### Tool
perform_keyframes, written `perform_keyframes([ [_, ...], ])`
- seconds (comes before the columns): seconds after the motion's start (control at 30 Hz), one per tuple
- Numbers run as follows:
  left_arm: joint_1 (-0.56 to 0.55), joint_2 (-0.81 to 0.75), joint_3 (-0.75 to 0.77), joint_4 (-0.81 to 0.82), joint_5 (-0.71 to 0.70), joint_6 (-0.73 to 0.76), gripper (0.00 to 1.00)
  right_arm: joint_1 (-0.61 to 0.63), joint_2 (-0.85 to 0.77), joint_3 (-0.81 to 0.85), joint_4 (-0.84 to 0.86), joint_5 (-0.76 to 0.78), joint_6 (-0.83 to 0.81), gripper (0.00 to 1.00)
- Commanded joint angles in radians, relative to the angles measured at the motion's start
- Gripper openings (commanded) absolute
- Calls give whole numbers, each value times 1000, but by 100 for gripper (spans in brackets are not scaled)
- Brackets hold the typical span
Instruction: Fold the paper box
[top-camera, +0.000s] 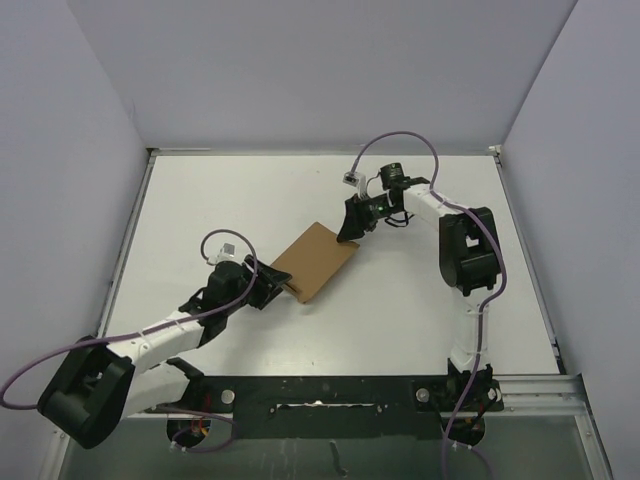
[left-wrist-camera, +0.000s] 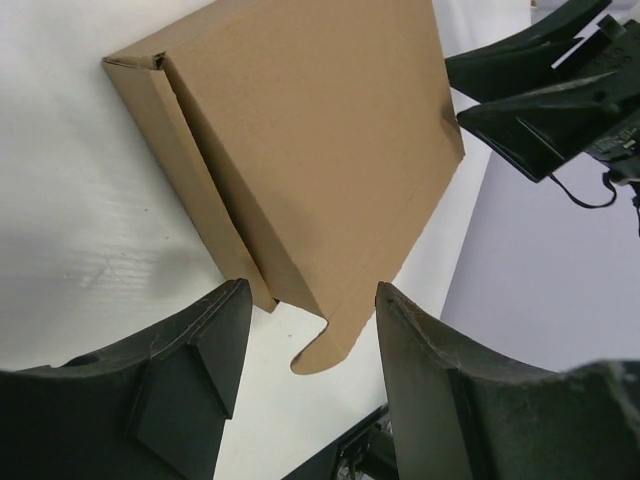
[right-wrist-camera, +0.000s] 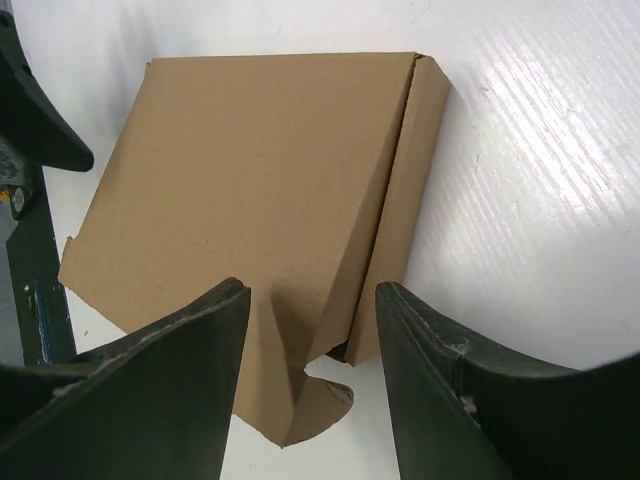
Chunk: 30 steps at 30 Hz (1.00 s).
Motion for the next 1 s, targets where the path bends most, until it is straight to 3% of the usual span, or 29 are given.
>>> perform_keyframes([
  [0.0,-15,65,66,84,-45,-12,51,15,-25,-12,25,-44,20,54],
  [0.33,-67,154,93,121,-69,-18,49,19,-43,-47,25,-46,15,54],
  [0.53,-84,184,97,133,-81,-25,41,21,-65,-75,19,-36,3,53],
  [0.7,-88,190,95,130,-85,-16,29,24,-87,-98,17,-29,-6,52],
  [0.97,-85,184,117,60,-39,58,26,24,-149,-164,29,-18,-17,53],
])
